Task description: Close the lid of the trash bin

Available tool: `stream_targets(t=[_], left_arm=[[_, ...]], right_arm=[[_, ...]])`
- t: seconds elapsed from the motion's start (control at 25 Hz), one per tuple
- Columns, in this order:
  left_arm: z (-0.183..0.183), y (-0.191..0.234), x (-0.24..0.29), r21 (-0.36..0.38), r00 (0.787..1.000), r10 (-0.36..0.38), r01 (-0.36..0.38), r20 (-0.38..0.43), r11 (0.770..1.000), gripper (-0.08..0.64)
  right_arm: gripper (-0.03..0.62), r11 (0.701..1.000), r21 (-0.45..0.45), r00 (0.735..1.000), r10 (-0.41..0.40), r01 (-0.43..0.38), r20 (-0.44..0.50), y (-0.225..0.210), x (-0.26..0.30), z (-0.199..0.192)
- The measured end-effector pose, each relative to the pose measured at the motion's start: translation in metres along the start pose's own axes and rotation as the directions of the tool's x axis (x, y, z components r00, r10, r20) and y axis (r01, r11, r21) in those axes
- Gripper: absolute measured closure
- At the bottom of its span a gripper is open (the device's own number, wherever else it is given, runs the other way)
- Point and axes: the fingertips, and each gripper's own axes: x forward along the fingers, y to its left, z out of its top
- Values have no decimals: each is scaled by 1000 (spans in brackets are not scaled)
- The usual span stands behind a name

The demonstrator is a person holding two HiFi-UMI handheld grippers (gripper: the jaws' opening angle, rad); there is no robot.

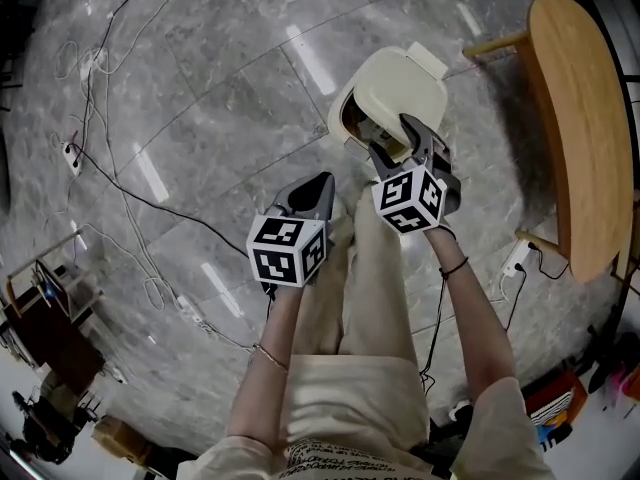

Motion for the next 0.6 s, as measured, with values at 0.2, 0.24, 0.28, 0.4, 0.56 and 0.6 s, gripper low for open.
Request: stream_targets(t=[0.2,0.24,0.28,0.4,0.56,0.6], left_arm=[[-13,-2,10,-47,1000,6,-6,-11,999,536],[-16,-4,13,-53,1000,4,-5,-13,999,535],[-18,-7,15,-57,1000,2,-3,-14,998,535],[-25,-13,18,-67,1000,0,-1,-16,998,535],[-35,-17,21,-56,999,9,-10,-31,998,535],[-37,-17,22,-48,999,12,-14,-37,999,535]], right_arm=[[275,997,14,997,80,-80,-6,19,9,-6],[275,996,19,996,89,-89,-3,22,11,-8],[275,995,29,995,97,-97,0,23,13,-9],[275,990,62,991,130,-131,14,28,15,-11],[275,979,78,982,185,-186,27,37,19,-15],[276,977,86,981,193,-195,33,38,20,-16]])
